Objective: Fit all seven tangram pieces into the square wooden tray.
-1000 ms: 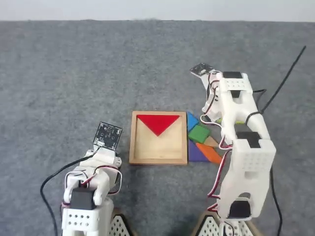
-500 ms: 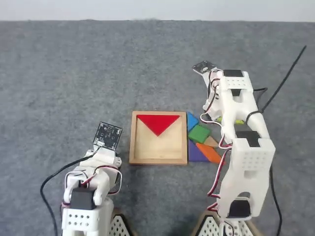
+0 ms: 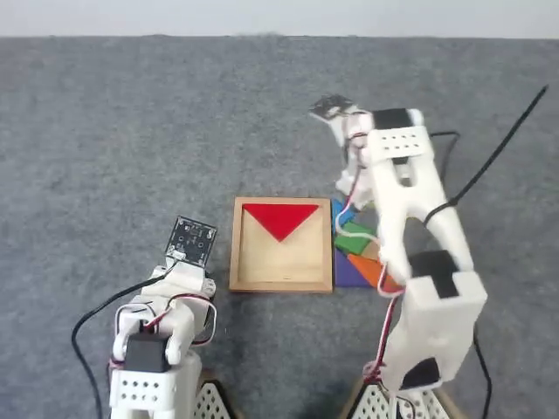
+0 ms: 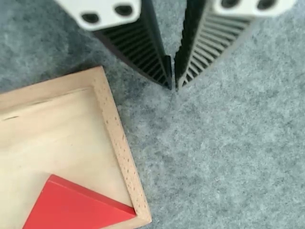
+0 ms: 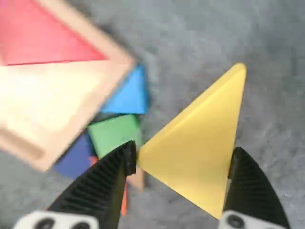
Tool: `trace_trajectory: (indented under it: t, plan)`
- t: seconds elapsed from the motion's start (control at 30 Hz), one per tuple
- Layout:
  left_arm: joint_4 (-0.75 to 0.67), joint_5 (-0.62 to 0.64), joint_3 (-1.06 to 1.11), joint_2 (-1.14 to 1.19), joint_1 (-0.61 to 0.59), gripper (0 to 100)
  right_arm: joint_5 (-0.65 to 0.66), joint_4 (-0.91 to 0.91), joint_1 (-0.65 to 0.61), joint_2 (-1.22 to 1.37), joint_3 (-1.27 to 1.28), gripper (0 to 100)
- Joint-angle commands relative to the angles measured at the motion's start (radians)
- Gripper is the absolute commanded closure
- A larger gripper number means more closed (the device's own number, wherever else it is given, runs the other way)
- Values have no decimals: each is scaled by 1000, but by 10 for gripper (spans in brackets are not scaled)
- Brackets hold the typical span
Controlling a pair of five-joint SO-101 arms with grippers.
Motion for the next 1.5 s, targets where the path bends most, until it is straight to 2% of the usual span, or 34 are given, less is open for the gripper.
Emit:
trace_trajectory:
  t: [0.0,0.1,0.2,0.37,0.5,0.67,0.93,1.23,1.47]
  plan:
    - [6,8,-12,-25,-5,987,-3,54,-101,-165,11,743]
    - [6,8,-12,-25,-5,987,-3,22,-186,-286,157,743]
    - [6,8,-12,-25,-5,987,-9,-105,-262,-437,394,743]
    - [6,8,-12,-25,-5,987,-63,-278,-312,-530,620,743]
    - [6,8,-12,-25,-5,987,-167,-300,-344,-492,628,745]
    - [6,8,-12,-25,-5,987,-493,-423,-354,-366,626,745]
    - [6,8,-12,-25,-5,987,-749,-470,-355,-262,600,746]
    - [6,8,-12,-25,-5,987,-858,-476,-446,-251,578,745]
    - [6,8,-12,-25,-5,987,-937,-478,-446,-251,572,742]
